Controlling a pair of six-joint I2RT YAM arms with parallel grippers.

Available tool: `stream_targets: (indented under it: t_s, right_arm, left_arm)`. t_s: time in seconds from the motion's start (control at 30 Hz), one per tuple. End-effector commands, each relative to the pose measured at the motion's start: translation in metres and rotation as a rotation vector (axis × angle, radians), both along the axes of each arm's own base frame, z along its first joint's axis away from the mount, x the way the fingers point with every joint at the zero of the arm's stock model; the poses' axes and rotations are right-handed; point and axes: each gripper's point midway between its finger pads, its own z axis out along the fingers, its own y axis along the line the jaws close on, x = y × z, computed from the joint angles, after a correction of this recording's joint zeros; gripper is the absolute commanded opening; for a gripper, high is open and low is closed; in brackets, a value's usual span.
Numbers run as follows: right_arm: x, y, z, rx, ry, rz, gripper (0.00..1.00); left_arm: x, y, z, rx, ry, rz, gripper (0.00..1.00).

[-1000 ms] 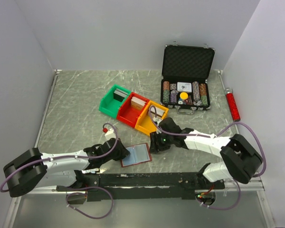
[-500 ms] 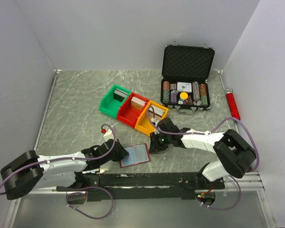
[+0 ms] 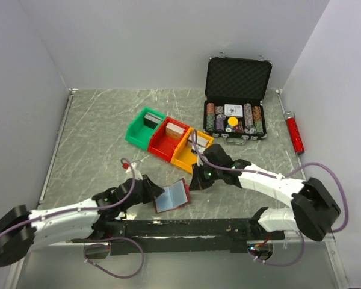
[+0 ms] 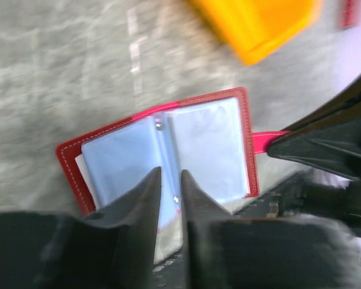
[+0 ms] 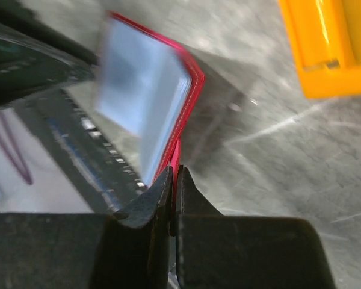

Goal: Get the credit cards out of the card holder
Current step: Remove the credit card from the card holder.

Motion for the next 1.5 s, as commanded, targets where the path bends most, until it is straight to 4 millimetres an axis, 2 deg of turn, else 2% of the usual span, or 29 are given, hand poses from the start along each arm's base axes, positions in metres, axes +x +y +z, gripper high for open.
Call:
stream_targets:
  t_s: [0.0,0.1,0.3,0.43,0.63,0.77,0.93,1.23,1.33,1.47]
  right_arm:
    - [0.000,0.007,0.046,0.068,-0.079,0.093,0.00]
    - [-0.002,0.009,0.055,0.091,-0.082,0.110,0.00]
    - [-0.003,0.013,0.051,0.103,-0.061,0.118,0.00]
    - [-0.004,0.015,0.055,0.120,-0.060,0.121,0.00]
    - [-0.007,0.008,0.039,0.078,-0.038,0.116,0.00]
    - [-0.009,0.007,0.030,0.071,-0.018,0.111,0.00]
    - [-0.010,0.007,0.028,0.071,-0.019,0.107,0.00]
    - [-0.009,0.005,0.036,0.076,-0.042,0.106,0.00]
    - [-0.010,0.005,0.041,0.084,-0.052,0.105,0.00]
    - [-0.010,0.005,0.044,0.093,-0.054,0.104,0.00]
  left_arm:
    - [0.005,-0.005,0.040,-0.186,-0.122,0.008,0.30]
    - [0.002,-0.008,0.052,-0.264,-0.156,-0.010,0.37]
    - [-0.003,-0.017,0.044,-0.232,-0.140,-0.066,0.37]
    - [-0.003,-0.027,0.045,-0.219,-0.145,-0.112,0.40]
    - [-0.001,-0.045,0.049,-0.200,-0.158,-0.176,0.43]
    - [0.001,-0.062,0.060,-0.209,-0.175,-0.222,0.46]
    - [0.003,-0.074,0.053,-0.172,-0.155,-0.262,0.49]
    - [0.005,-0.072,0.043,-0.133,-0.120,-0.244,0.39]
    - [0.003,-0.069,0.037,-0.111,-0.108,-0.243,0.40]
    - [0.002,-0.071,0.033,-0.099,-0.101,-0.259,0.46]
